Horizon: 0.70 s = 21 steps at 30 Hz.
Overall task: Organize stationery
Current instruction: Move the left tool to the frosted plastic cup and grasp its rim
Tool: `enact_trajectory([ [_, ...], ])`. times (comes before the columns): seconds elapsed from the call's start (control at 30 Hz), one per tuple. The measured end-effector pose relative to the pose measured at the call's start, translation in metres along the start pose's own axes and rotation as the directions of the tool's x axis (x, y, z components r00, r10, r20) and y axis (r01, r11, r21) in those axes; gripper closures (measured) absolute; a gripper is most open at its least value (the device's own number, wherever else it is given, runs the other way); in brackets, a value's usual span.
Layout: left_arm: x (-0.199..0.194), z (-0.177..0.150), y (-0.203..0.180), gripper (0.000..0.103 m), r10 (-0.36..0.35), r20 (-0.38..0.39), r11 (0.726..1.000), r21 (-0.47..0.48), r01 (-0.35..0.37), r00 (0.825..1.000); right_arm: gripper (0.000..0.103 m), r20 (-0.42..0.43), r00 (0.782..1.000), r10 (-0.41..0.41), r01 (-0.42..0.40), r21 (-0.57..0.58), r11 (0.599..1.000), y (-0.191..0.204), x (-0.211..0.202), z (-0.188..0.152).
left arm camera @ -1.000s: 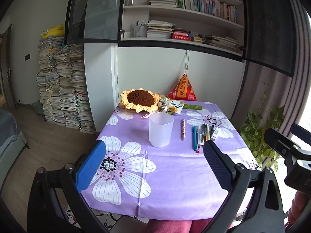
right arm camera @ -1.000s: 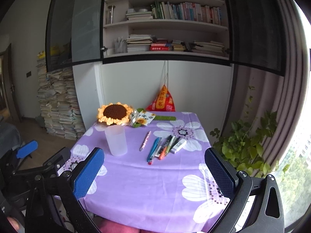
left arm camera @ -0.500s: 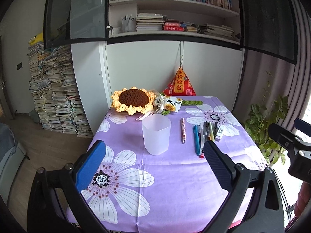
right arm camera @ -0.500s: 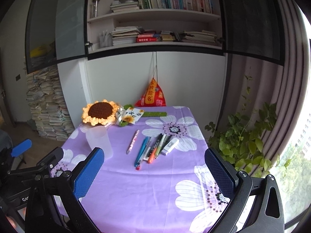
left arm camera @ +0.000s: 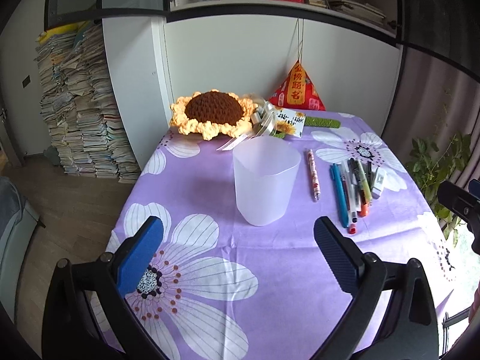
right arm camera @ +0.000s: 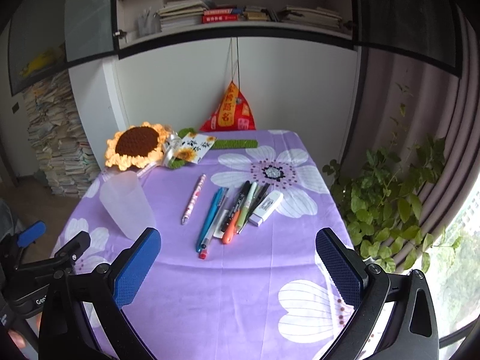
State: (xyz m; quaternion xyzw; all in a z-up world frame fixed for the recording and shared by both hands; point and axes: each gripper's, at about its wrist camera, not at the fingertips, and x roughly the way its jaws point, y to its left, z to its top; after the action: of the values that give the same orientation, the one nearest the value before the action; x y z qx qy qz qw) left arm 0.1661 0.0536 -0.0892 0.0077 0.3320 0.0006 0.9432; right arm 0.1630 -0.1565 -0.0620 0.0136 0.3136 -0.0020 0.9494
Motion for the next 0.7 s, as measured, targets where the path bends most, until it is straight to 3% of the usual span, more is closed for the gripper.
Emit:
enact_trajectory([
  [0.17, 0.024, 0.001, -0.002, 0.003, -0.028, -0.028, 1.000, -0.002, 0.028, 0.999, 0.000, -0.032, 0.999, -0.012, 0.012, 0.001, 1.000, 0.001, 0.022, 0.003],
  [0.33, 0.042, 0.007, -0.006, 0.003, -0.051, -0.001, 0.998, 0.024, 0.051, 0.999, 0.000, -0.051, 0.998, -0.022, 0.022, 0.007, 1.000, -0.001, 0.039, 0.005],
  [0.53, 0.060, 0.020, 0.010, 0.003, -0.166, 0.027, 0.983, 0.087, 0.163, 0.986, 0.000, -0.074, 0.997, -0.036, 0.037, 0.008, 0.999, -0.008, 0.053, 0.005],
  [0.6, 0.065, 0.023, 0.019, 0.003, -0.268, 0.013, 0.960, 0.094, 0.265, 0.963, 0.000, -0.084, 0.996, -0.041, 0.042, 0.014, 0.999, -0.013, 0.059, 0.004],
  [0.7, 0.077, 0.032, 0.030, 0.001, -0.439, -0.009, 0.892, 0.111, 0.437, 0.898, 0.000, -0.097, 0.994, -0.047, 0.050, 0.030, 0.998, -0.020, 0.068, 0.005],
])
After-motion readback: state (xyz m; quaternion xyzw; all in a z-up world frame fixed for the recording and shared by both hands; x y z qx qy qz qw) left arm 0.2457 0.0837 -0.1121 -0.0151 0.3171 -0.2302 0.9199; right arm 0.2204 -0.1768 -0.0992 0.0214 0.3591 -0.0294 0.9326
